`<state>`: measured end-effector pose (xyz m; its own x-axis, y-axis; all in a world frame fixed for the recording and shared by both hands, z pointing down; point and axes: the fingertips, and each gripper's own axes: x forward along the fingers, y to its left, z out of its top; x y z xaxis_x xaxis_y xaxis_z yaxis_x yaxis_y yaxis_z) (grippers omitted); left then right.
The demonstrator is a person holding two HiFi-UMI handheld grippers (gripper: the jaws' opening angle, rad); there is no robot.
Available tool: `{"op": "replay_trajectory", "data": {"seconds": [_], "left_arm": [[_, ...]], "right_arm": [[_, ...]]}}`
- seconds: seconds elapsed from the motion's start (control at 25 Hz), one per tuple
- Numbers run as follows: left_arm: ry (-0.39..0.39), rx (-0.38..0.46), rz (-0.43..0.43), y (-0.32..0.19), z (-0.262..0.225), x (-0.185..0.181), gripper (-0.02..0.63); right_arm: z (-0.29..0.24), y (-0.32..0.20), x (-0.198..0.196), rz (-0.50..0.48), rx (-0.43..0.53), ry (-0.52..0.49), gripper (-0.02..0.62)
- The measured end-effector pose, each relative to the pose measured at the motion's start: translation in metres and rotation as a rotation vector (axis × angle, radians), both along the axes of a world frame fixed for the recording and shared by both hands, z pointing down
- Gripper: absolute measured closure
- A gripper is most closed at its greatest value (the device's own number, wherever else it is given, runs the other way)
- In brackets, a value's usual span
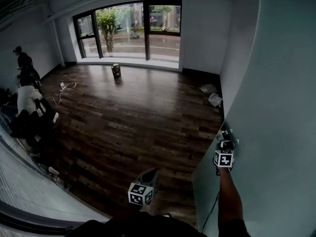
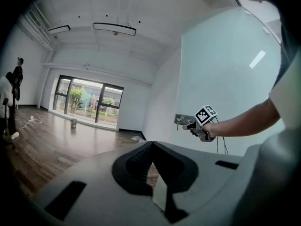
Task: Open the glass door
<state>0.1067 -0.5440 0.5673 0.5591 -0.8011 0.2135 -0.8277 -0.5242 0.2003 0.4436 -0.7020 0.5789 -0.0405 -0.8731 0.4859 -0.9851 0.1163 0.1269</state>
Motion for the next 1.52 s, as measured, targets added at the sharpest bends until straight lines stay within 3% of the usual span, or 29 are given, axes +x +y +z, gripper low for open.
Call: {"op": "replay_trajectory", "data": {"seconds": [0.44,0.72,0.84,1.0,1.12,1.24,1.36,1.44,1.52], "left_arm": [[-0.037,0.005,0.004,-0.035,0.011,0.019,0.6],[-0.051,0.009,0.047,-0.051,0.007,0.032,0.6],[-0.046,0.021,0.06,-0.062,0.002,0.039,0.6],[-0.042,0.019,0.083,-0.066,-0.005,0.051,0.6],[-0.039,0.015,0.097,-0.062,-0.008,0.058,0.6],[-0.044,0.019,0.1,-0.057,-0.008,0.061,0.6],[-0.042,0.022,0.088,-0.052,-0.009,0.059,0.6],[-0.036,0.024,0.071,-0.05,-0.011,0.055,0.6],[-0.033,0.029,0.053,-0.05,-0.014,0.051,0.6]], "right_arm": [[0.005,-0.025,0.126,0.168,-0.018,-0.003,0.568],[0.003,-0.023,0.159,0.187,-0.054,-0.041,0.568],[-0.003,-0.025,0.172,0.23,-0.05,-0.012,0.564],[-0.018,-0.021,0.184,0.244,-0.071,0.028,0.478],[-0.026,-0.012,0.191,0.237,-0.089,0.07,0.455],[-0.051,0.006,0.195,0.288,0.012,0.128,0.369],[-0.108,0.035,0.185,0.366,0.251,0.229,0.362],[-0.136,0.054,0.157,0.349,0.403,0.21,0.364],[-0.142,0.069,0.115,0.284,0.474,0.13,0.364]]}}
